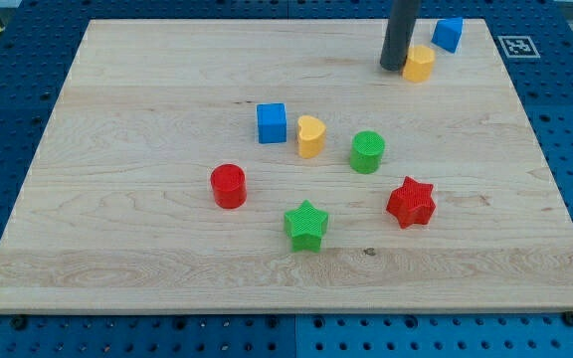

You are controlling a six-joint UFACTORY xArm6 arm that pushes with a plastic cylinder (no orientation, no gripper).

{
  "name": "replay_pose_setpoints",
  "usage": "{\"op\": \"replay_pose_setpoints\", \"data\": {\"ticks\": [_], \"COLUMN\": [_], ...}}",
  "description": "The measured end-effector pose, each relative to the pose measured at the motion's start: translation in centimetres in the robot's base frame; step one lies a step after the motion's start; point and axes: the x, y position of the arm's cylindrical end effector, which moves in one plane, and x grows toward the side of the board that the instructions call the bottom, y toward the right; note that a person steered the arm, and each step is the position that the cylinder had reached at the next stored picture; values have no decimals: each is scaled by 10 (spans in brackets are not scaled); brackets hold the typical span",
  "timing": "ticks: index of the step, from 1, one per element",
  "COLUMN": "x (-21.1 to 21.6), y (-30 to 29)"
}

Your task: Point your arm to the red circle

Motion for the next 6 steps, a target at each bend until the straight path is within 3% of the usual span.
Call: {"op": "replay_pose_setpoints", "data": {"ticks": [3, 5, 6], "x": [0, 24, 88], "y": [-16, -201, -246]}}
